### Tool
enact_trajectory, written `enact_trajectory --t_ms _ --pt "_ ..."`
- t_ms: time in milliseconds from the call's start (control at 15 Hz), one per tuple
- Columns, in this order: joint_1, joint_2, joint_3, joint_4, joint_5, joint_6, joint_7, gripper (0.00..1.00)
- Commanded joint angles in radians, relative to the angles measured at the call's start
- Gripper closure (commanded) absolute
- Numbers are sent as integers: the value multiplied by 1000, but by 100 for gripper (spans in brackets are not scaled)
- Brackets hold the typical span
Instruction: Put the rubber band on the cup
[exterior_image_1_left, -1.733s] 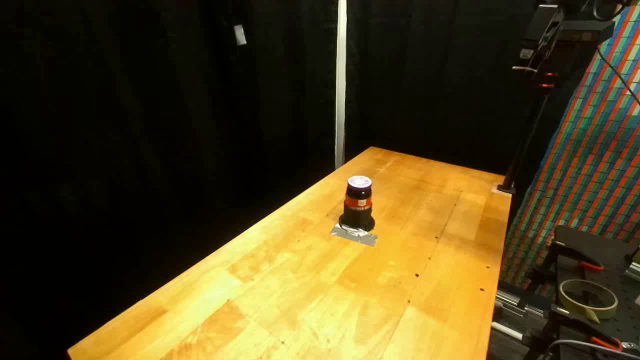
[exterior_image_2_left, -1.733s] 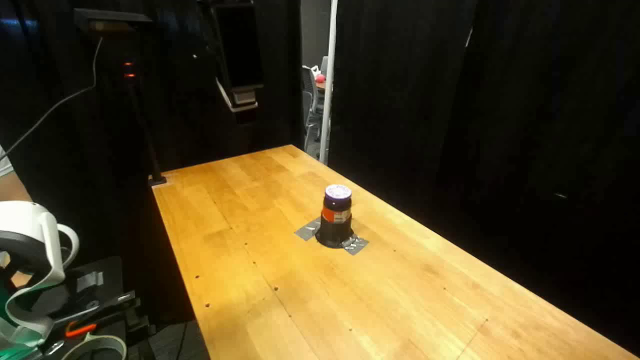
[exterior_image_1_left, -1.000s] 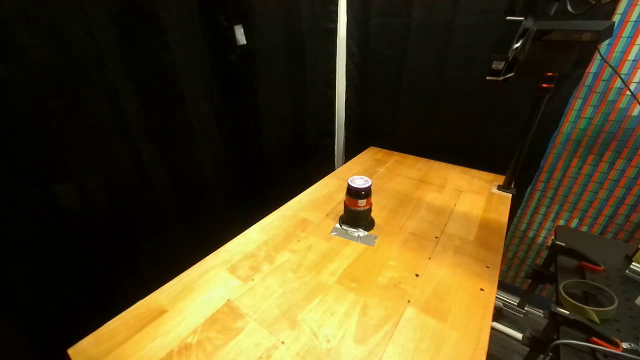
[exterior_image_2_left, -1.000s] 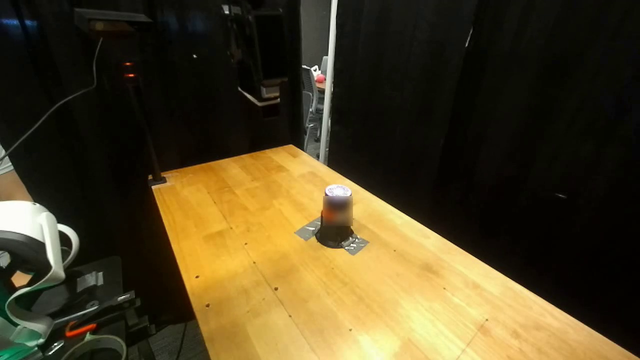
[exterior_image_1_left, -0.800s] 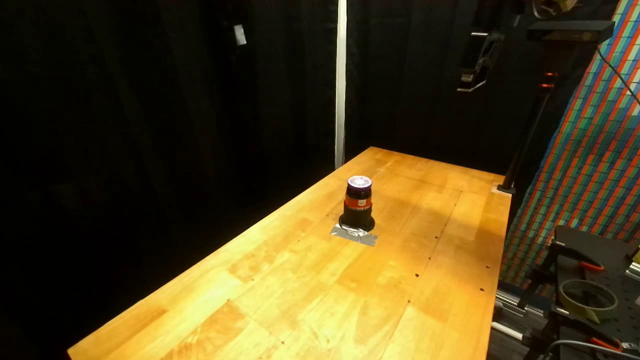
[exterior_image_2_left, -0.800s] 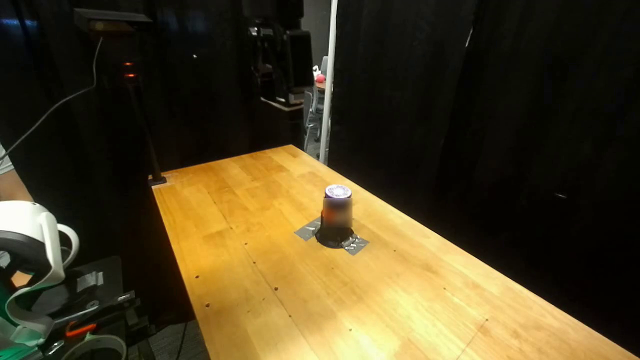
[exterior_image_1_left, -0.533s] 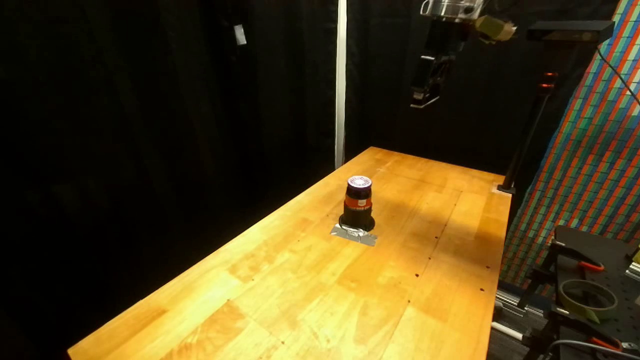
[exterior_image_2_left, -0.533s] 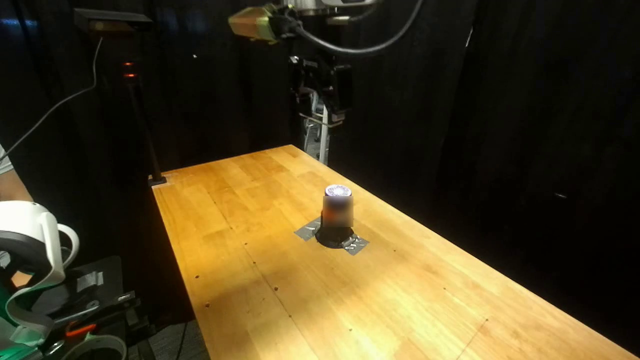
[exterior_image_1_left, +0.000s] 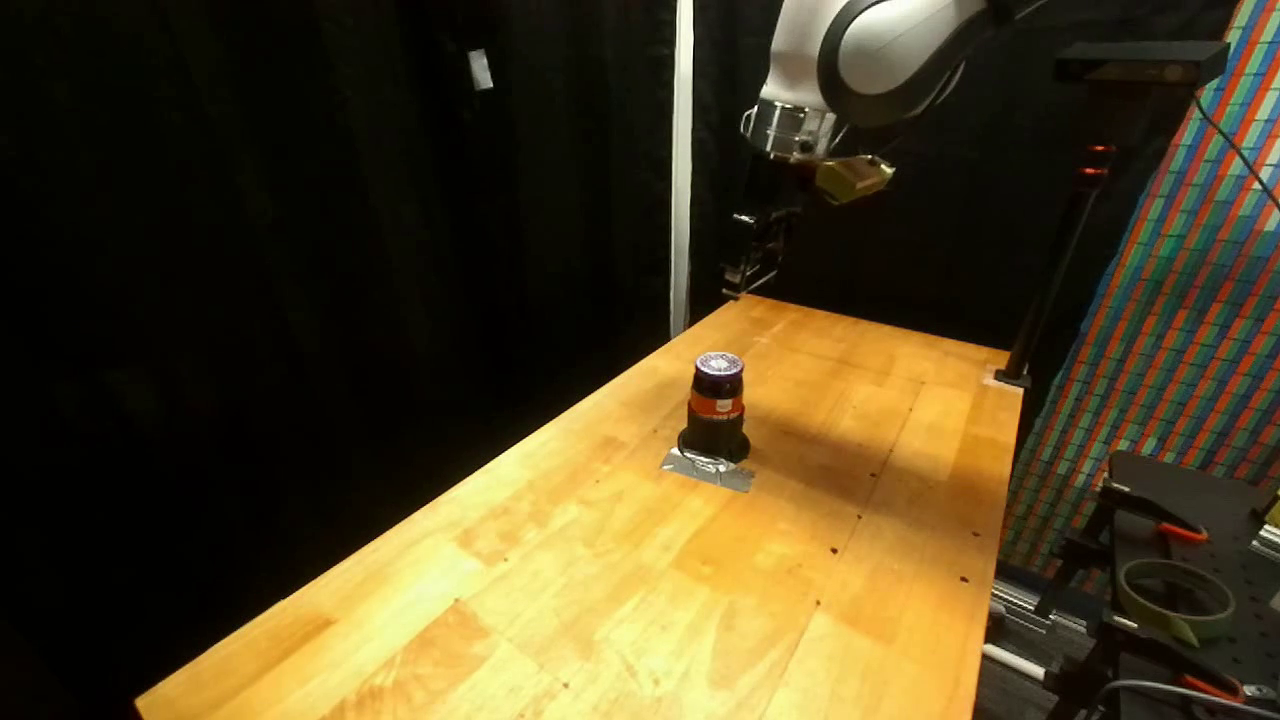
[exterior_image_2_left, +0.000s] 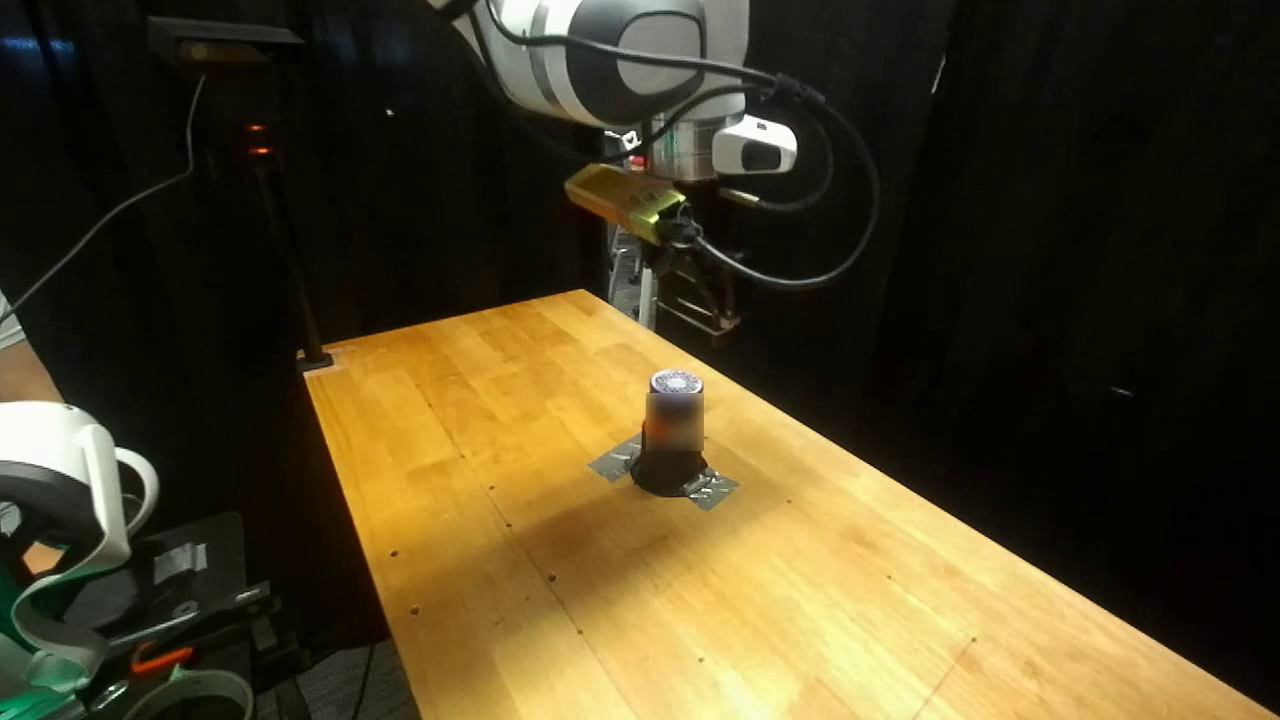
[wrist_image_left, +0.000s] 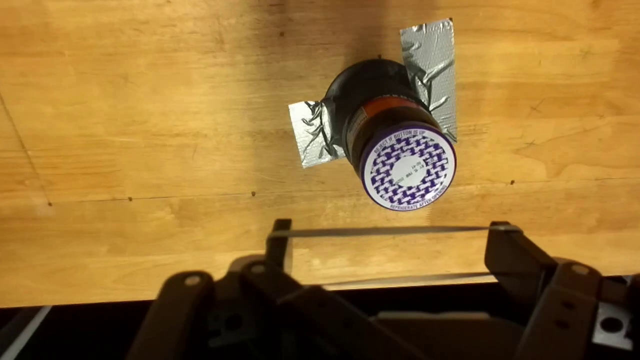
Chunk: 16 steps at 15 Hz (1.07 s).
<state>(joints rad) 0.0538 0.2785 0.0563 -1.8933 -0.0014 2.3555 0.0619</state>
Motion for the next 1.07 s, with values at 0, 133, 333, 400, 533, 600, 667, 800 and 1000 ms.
enact_trajectory --t_ms 0,133,333,400,533,600,667,800,1000 --pt "7 115 7 110 28 24 -9 0" --pt "12 160 8 142 37 26 -2 0" --pt "22 215 9 173 50 19 12 0" --pt "24 229 11 178 55 24 15 0" --pt "27 253 16 187 64 26 12 0" --pt "27 267 17 194 71 29 10 0" --pt "26 276 20 199 76 25 7 0" --pt "24 293 25 201 88 43 2 0" --pt "22 313 26 203 90 69 -4 0"
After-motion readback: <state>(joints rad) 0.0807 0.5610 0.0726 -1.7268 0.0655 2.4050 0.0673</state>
